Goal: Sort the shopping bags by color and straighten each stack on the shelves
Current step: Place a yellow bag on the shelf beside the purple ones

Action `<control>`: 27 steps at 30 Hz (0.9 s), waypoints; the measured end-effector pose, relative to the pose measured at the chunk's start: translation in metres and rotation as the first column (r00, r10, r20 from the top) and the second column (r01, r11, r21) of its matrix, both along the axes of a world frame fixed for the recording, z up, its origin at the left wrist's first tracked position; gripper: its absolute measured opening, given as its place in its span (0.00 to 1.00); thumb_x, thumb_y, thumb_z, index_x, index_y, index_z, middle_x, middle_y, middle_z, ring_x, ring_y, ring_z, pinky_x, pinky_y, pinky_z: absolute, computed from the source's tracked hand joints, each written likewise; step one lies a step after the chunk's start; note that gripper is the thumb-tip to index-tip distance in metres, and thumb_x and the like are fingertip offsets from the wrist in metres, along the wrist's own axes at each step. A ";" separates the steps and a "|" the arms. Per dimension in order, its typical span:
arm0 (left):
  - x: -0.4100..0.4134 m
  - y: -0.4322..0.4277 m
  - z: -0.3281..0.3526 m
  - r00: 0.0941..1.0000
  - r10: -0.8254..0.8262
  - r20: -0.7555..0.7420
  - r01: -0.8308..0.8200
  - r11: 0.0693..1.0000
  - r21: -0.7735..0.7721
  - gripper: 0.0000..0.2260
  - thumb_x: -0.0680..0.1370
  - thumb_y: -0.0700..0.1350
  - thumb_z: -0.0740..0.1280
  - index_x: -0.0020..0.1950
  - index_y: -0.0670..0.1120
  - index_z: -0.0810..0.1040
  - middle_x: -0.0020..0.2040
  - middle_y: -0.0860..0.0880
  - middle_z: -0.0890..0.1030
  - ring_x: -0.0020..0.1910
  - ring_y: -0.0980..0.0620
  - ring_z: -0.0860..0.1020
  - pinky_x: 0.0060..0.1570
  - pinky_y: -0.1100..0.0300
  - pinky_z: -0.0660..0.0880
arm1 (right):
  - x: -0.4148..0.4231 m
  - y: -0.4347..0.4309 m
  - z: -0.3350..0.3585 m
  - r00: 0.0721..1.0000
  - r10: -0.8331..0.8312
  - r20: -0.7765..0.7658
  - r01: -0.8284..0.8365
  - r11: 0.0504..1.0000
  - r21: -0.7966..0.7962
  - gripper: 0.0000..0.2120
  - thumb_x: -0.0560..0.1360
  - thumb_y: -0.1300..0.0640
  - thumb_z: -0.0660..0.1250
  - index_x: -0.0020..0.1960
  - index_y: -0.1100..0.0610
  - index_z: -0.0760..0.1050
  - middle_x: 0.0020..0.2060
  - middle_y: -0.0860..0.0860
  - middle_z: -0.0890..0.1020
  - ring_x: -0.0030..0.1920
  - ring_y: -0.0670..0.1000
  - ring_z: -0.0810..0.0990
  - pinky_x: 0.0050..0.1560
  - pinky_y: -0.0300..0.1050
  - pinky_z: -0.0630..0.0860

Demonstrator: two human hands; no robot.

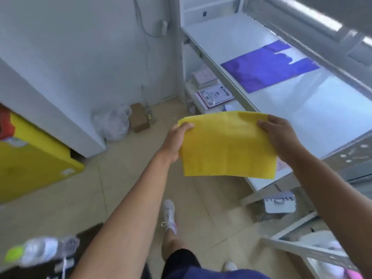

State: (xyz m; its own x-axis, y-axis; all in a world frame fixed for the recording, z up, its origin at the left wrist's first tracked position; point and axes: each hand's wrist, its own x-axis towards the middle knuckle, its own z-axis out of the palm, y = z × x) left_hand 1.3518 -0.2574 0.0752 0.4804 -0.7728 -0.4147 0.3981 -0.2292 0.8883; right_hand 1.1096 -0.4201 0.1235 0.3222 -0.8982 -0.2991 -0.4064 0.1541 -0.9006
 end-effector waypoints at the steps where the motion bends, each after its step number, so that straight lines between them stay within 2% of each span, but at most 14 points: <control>1: 0.014 -0.016 -0.003 0.997 -0.077 -0.021 0.077 0.997 0.004 0.10 0.77 0.47 0.71 0.56 0.45 0.81 0.46 0.44 0.86 0.46 0.45 0.85 0.50 0.48 0.81 | 0.010 -0.006 -0.003 0.998 -0.043 -0.037 0.043 0.999 -0.009 0.07 0.79 0.59 0.68 0.53 0.54 0.84 0.43 0.55 0.84 0.40 0.55 0.82 0.44 0.45 0.79; 4: 0.047 -0.070 -0.004 0.965 -0.248 -0.090 0.246 0.969 -0.025 0.13 0.76 0.46 0.71 0.59 0.44 0.81 0.51 0.41 0.85 0.50 0.42 0.85 0.53 0.44 0.81 | 0.025 -0.026 0.000 0.978 -0.196 -0.075 0.193 0.980 -0.043 0.09 0.79 0.57 0.67 0.55 0.55 0.84 0.43 0.54 0.84 0.38 0.53 0.80 0.43 0.43 0.77; 6: 0.063 -0.106 0.002 0.940 -0.319 -0.124 0.314 0.948 -0.058 0.14 0.76 0.43 0.70 0.60 0.41 0.81 0.51 0.39 0.85 0.50 0.42 0.84 0.51 0.47 0.82 | 0.027 -0.037 0.006 0.948 -0.311 -0.069 0.309 0.950 -0.046 0.10 0.78 0.56 0.67 0.56 0.56 0.84 0.43 0.54 0.83 0.39 0.53 0.79 0.43 0.44 0.76; 9: 0.075 -0.152 0.009 0.874 -0.466 -0.138 0.455 0.885 -0.101 0.25 0.73 0.41 0.69 0.70 0.37 0.75 0.58 0.36 0.82 0.54 0.39 0.82 0.55 0.42 0.80 | 0.022 -0.047 0.015 0.879 -0.474 -0.046 0.473 0.880 -0.032 0.12 0.74 0.53 0.69 0.54 0.56 0.84 0.42 0.54 0.82 0.40 0.54 0.79 0.43 0.46 0.77; 11: 0.072 -0.181 0.018 0.804 -0.572 -0.162 0.556 0.820 -0.136 0.23 0.75 0.37 0.65 0.70 0.39 0.73 0.58 0.38 0.81 0.53 0.40 0.82 0.52 0.44 0.81 | 0.013 -0.051 0.021 0.814 -0.581 -0.033 0.581 0.814 -0.005 0.14 0.71 0.51 0.69 0.54 0.55 0.84 0.44 0.54 0.84 0.42 0.54 0.81 0.49 0.51 0.79; 12: 0.069 -0.197 0.024 0.760 -0.628 -0.166 0.606 0.778 -0.165 0.20 0.76 0.34 0.64 0.68 0.42 0.74 0.57 0.39 0.81 0.52 0.41 0.83 0.51 0.45 0.82 | 0.008 -0.052 0.022 0.782 -0.624 -0.008 0.624 0.781 0.010 0.13 0.72 0.52 0.69 0.54 0.54 0.84 0.44 0.54 0.84 0.42 0.54 0.81 0.49 0.50 0.79; 14: 0.056 -0.233 0.031 0.694 -0.710 -0.119 0.689 0.703 -0.180 0.20 0.76 0.32 0.62 0.65 0.45 0.76 0.56 0.38 0.81 0.52 0.40 0.82 0.52 0.42 0.81 | -0.002 -0.058 0.027 0.717 -0.697 0.023 0.696 0.717 0.026 0.08 0.77 0.56 0.68 0.53 0.55 0.84 0.44 0.53 0.84 0.41 0.52 0.80 0.45 0.46 0.78; 17: 0.023 -0.291 0.039 0.654 -0.755 0.040 0.755 0.650 -0.082 0.21 0.68 0.35 0.65 0.61 0.42 0.78 0.52 0.39 0.80 0.49 0.41 0.80 0.50 0.41 0.78 | -0.022 -0.075 0.035 0.616 -0.788 0.010 0.786 0.615 0.067 0.04 0.79 0.58 0.68 0.47 0.57 0.80 0.43 0.54 0.81 0.40 0.53 0.79 0.42 0.47 0.78; 18: 0.011 -0.312 0.040 0.635 -0.763 0.121 0.771 0.637 -0.029 0.21 0.65 0.37 0.66 0.57 0.42 0.80 0.48 0.40 0.80 0.46 0.43 0.79 0.47 0.43 0.76 | -0.030 -0.085 0.038 0.603 -0.798 0.008 0.791 0.599 0.123 0.04 0.80 0.59 0.68 0.46 0.57 0.79 0.40 0.53 0.79 0.38 0.53 0.79 0.37 0.47 0.80; 20: -0.013 -0.359 0.044 0.573 -0.782 0.245 0.800 0.599 0.041 0.18 0.59 0.40 0.65 0.49 0.45 0.81 0.42 0.43 0.78 0.42 0.47 0.75 0.44 0.48 0.73 | -0.045 -0.111 0.048 0.618 -0.786 0.001 0.770 0.605 0.204 0.03 0.79 0.59 0.69 0.51 0.60 0.78 0.39 0.54 0.78 0.33 0.51 0.79 0.30 0.44 0.81; 21: -0.026 -0.382 0.049 0.548 -0.787 0.282 0.811 0.583 0.050 0.18 0.58 0.40 0.65 0.46 0.47 0.80 0.41 0.44 0.77 0.41 0.47 0.75 0.43 0.49 0.72 | -0.053 -0.125 0.052 0.638 -0.770 -0.014 0.757 0.624 0.193 0.05 0.78 0.59 0.70 0.53 0.60 0.78 0.39 0.54 0.78 0.32 0.50 0.80 0.29 0.44 0.81; 23: -0.049 -0.420 0.067 0.534 -0.780 0.325 0.825 0.565 0.001 0.19 0.57 0.39 0.65 0.46 0.48 0.81 0.40 0.46 0.78 0.40 0.47 0.75 0.41 0.51 0.73 | -0.071 -0.149 0.058 0.623 -0.782 -0.009 0.780 0.621 0.083 0.08 0.74 0.57 0.72 0.52 0.56 0.78 0.43 0.54 0.80 0.36 0.50 0.81 0.35 0.44 0.81; 25: -0.067 -0.450 0.081 0.566 -0.759 0.323 0.817 0.568 -0.097 0.23 0.58 0.38 0.66 0.51 0.50 0.84 0.41 0.48 0.81 0.40 0.47 0.77 0.42 0.52 0.75 | -0.080 -0.168 0.061 0.566 -0.822 0.064 0.823 0.558 -0.109 0.06 0.72 0.55 0.72 0.48 0.52 0.78 0.44 0.51 0.80 0.41 0.49 0.80 0.43 0.46 0.79; 27: -0.074 -0.479 0.072 0.616 -0.730 0.296 0.785 0.601 -0.149 0.31 0.60 0.37 0.67 0.61 0.55 0.83 0.45 0.49 0.83 0.44 0.46 0.79 0.45 0.51 0.77 | -0.084 -0.181 0.052 0.522 -0.839 0.154 0.844 0.481 -0.239 0.09 0.70 0.53 0.70 0.50 0.48 0.79 0.47 0.51 0.83 0.46 0.50 0.81 0.48 0.49 0.79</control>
State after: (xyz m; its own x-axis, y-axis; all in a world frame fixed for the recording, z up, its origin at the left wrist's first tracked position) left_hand 1.2773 -0.7368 0.1475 -0.2820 -0.9500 -0.1339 0.0033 -0.1405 0.9901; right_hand 1.0256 -0.6016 0.1756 -0.6275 -0.7783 -0.0225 -0.1956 0.1855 -0.9630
